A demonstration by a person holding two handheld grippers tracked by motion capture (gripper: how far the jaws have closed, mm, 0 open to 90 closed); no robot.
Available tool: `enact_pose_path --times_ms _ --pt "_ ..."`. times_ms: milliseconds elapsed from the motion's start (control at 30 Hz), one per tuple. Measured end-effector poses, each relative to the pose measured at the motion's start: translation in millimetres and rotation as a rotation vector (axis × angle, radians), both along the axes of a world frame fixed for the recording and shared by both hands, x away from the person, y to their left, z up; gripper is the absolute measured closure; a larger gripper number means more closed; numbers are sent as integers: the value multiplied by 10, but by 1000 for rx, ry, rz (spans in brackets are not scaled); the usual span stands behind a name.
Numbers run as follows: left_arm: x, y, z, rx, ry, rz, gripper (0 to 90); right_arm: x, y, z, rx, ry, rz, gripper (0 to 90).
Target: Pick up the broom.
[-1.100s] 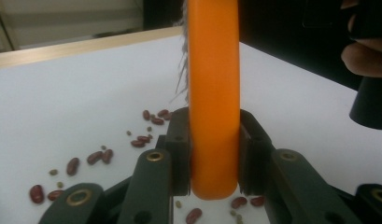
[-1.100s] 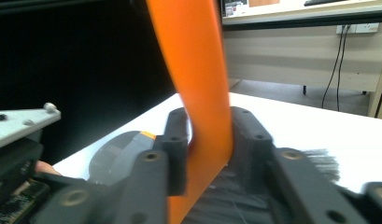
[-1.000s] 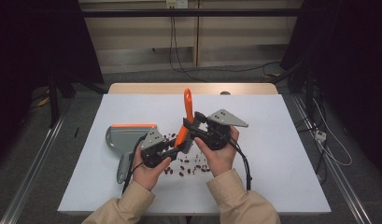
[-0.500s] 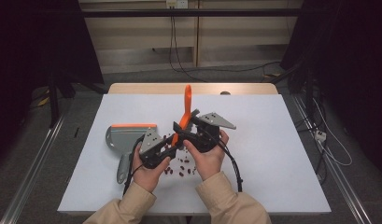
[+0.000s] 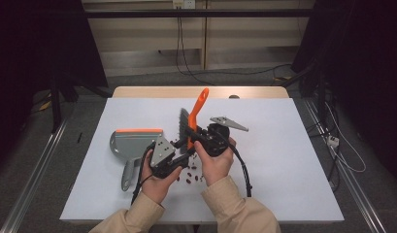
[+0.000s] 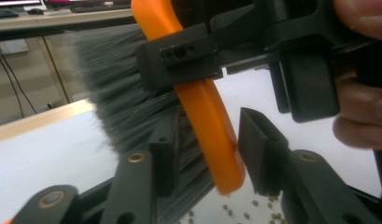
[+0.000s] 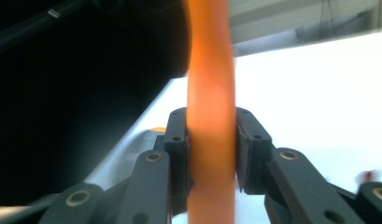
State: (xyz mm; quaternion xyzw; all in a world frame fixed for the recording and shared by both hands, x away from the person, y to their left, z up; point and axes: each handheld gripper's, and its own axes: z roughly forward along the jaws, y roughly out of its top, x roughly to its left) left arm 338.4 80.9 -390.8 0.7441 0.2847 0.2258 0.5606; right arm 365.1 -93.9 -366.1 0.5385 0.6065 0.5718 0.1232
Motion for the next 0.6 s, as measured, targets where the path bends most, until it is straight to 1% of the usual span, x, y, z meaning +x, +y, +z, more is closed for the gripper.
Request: enact_pose_path --times_ms 33,67,100,133,167,233,267,333,400,433,467,500,567,600 --pt "11 13 3 6 12 -3 511 20 -21 1 -2 7 14 704" --pt "18 33 0 1 17 8 461 31 -50 -2 12 13 15 704" --pt "23 47 -8 0 22 13 431 32 -76 3 -1 0 7 704" --pt "37 66 -12 8 31 6 427 34 -101 15 -30 -15 8 704" --pt "47 87 -16 2 38 4 417 35 -130 27 -43 -24 13 704" --pt "70 119 -12 -2 52 -1 366 36 -199 45 -81 -40 20 704" --pt "71 125 -13 -25 66 -2 339 38 -238 54 -95 -41 22 703" --pt "91 152 -3 -29 60 -7 304 43 -330 60 -113 -47 29 703" --pt "105 173 4 -28 58 -17 278 45 -414 68 -146 -55 39 703" --pt "110 183 7 -29 60 -21 262 44 -454 67 -155 -57 38 703" --pt "110 185 6 -43 68 -22 251 45 -495 67 -163 -53 38 703" --pt "116 194 9 -46 73 -25 243 47 -535 67 -167 -55 41 703" --pt "121 216 18 -47 70 -20 222 40 -611 73 -185 -57 32 703" --pt "122 230 25 -40 69 -14 208 38 -650 79 -195 -57 33 703"
